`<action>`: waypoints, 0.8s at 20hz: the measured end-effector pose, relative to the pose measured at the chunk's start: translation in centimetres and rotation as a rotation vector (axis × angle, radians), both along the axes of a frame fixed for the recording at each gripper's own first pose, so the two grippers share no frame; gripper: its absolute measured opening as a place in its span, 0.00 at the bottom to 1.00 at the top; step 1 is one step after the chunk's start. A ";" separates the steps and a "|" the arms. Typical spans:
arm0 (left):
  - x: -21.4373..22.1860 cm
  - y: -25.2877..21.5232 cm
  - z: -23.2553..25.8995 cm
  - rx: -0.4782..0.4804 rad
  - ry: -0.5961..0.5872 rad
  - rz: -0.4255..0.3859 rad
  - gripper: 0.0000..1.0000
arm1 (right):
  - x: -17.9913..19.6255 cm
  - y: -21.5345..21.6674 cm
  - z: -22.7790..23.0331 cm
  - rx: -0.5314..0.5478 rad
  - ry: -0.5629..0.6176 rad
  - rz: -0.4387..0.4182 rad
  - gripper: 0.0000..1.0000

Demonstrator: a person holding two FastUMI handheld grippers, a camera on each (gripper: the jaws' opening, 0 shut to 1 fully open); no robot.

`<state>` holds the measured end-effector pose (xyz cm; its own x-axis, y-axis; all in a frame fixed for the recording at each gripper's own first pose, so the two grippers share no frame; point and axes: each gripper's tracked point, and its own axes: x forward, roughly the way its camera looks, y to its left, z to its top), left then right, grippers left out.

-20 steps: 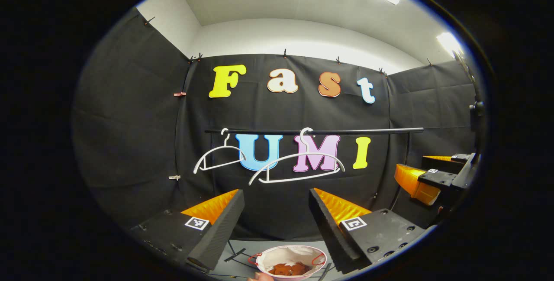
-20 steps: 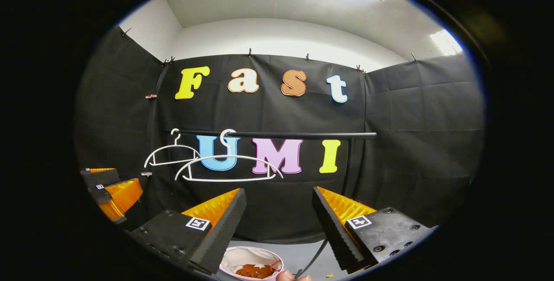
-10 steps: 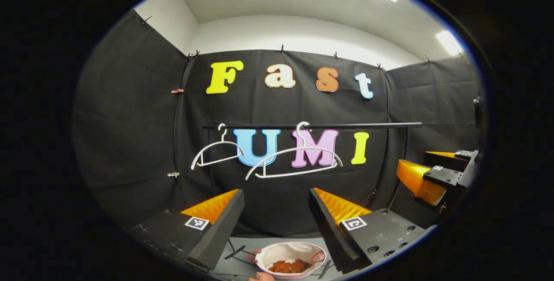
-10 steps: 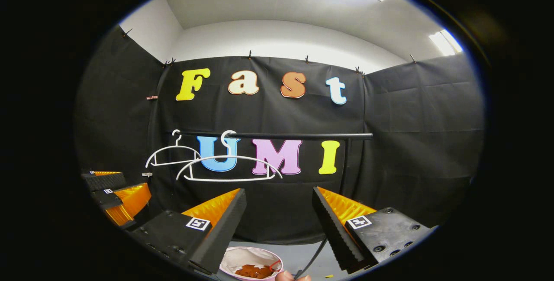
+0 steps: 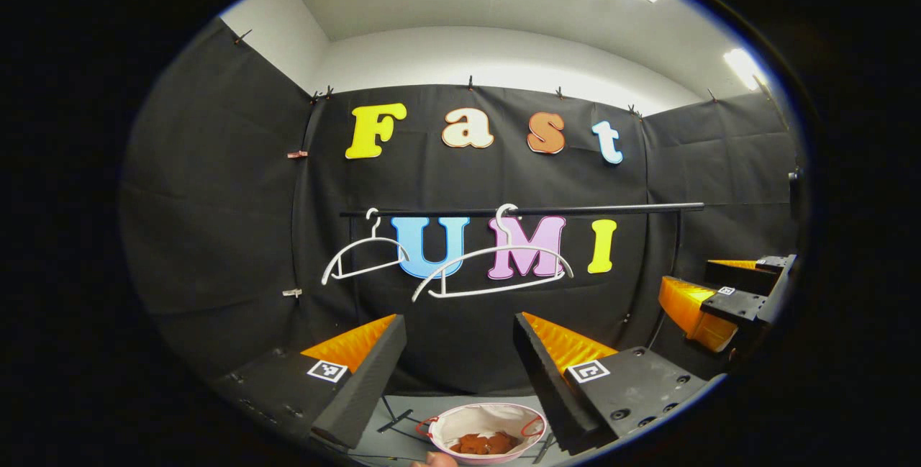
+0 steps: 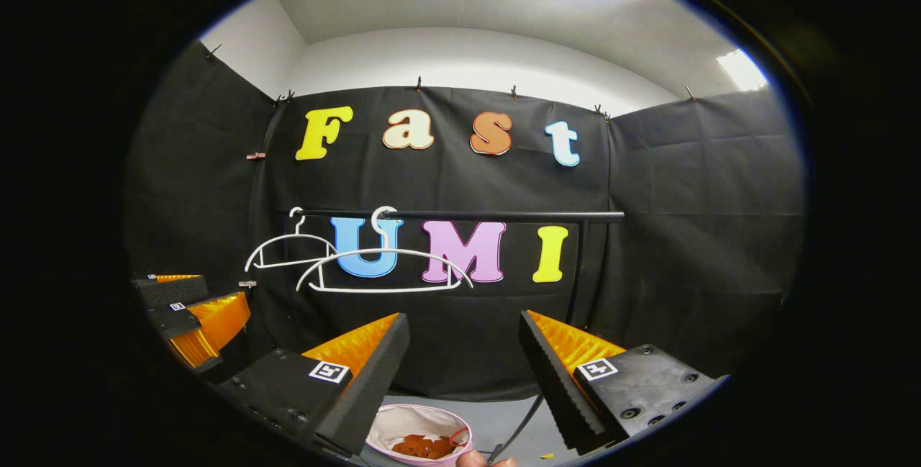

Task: Grasp the clothes on the hanger with both hands and then place them into the laundry hamper below.

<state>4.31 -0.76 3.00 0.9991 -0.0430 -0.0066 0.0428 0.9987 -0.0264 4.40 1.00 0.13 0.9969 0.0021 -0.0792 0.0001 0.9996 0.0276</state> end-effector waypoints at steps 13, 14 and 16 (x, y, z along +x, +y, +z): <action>0.6 -0.4 -0.2 -0.004 0.000 -0.015 0.95 | 0.4 -0.1 -0.5 0.004 0.014 0.000 0.99; 0.6 -0.4 -0.2 -0.005 0.001 -0.016 0.92 | 0.4 -0.2 -0.5 0.002 0.014 -0.001 0.99; 0.7 -0.4 -0.2 -0.005 0.002 -0.016 0.92 | 0.5 -0.3 -0.3 0.001 0.009 -0.007 1.00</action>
<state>4.97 -1.15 2.82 0.9982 -0.0593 -0.0085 0.0590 0.9978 -0.0314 4.87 0.70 -0.22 0.9961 -0.0050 -0.0880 0.0075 0.9996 0.0288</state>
